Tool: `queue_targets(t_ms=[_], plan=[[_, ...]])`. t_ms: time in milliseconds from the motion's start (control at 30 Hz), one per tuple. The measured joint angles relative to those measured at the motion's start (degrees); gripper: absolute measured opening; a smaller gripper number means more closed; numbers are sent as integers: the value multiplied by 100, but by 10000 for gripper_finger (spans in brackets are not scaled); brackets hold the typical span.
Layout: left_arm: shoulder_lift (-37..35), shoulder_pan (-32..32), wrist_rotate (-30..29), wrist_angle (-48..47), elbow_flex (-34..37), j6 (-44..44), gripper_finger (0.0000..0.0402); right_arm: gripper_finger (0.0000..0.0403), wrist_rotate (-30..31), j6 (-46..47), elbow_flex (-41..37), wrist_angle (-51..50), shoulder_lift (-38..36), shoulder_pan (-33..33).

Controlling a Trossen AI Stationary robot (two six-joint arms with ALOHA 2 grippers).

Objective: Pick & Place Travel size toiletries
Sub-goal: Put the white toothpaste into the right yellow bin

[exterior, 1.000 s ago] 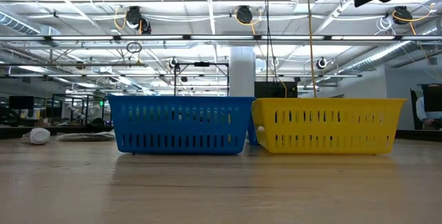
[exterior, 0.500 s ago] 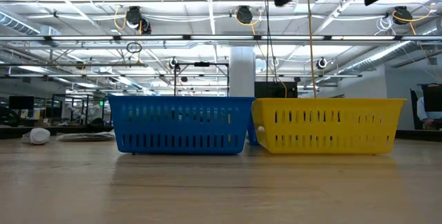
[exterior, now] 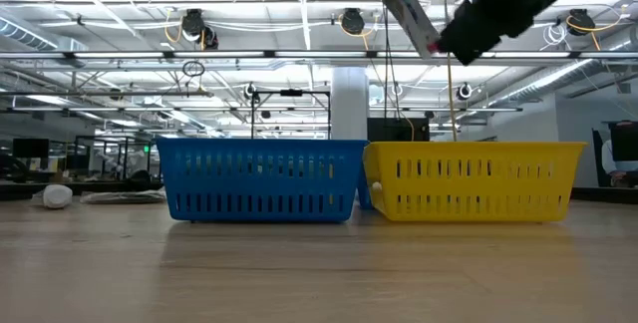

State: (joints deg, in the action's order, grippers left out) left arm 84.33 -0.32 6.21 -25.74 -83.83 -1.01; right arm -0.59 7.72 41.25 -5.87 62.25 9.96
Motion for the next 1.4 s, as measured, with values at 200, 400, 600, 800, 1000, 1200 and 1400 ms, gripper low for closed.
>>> queue_targets(t_ms=[200,400,600,800,1000,1200,1400], plan=[[-7,-2,-982,-761,0,-246,175,0,76,544,0,-592,20,324],[-5,-2,-1454,-1601,0,-727,175,0,536,976,0,-1159,20,693],[-4,-2,-1836,-2365,0,-1271,175,0,986,1339,0,-1454,25,974],[-4,-25,-1879,-2824,0,-1684,175,0,1105,1449,0,-1445,213,1122],[-4,-95,-1879,-2975,0,-1821,175,0,1107,1548,0,-1449,589,1121],[-4,-197,-1879,-2996,0,-1773,175,0,1094,1638,-2,-1452,737,1117],[-2,-286,-1879,-3163,0,-1731,175,9,1090,1648,-2,-1433,744,1117]])
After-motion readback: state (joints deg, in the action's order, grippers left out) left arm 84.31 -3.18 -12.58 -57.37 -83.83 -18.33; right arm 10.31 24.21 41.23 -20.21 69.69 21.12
